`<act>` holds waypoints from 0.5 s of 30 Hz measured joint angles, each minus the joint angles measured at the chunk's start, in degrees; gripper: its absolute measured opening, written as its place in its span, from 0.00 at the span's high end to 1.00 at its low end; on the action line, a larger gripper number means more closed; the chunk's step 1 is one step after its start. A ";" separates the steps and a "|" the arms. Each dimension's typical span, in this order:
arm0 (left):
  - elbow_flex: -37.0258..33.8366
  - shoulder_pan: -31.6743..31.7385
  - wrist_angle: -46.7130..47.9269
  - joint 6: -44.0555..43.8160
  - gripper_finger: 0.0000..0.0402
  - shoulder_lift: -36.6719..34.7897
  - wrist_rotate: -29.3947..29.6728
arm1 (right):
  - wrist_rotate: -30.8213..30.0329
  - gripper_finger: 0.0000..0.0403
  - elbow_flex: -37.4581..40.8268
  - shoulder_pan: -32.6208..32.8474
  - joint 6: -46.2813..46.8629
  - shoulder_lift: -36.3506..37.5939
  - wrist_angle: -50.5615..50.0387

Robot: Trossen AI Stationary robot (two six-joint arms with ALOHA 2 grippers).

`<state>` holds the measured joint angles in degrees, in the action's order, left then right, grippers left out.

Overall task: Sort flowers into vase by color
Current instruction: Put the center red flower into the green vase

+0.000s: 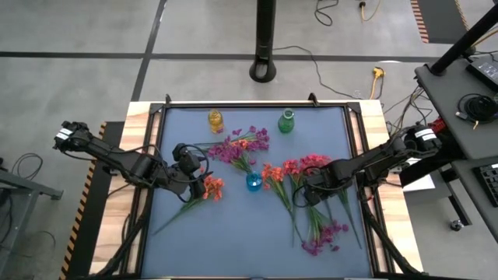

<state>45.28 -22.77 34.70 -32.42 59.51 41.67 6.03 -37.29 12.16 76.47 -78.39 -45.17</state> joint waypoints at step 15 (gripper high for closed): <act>-0.04 -0.01 -0.11 0.02 0.39 0.00 0.47 | -0.71 0.92 -2.47 -0.11 0.76 9.36 -5.41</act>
<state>45.24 -22.78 34.59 -32.41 59.51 42.14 5.32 -39.76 12.06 77.22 -69.03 -50.58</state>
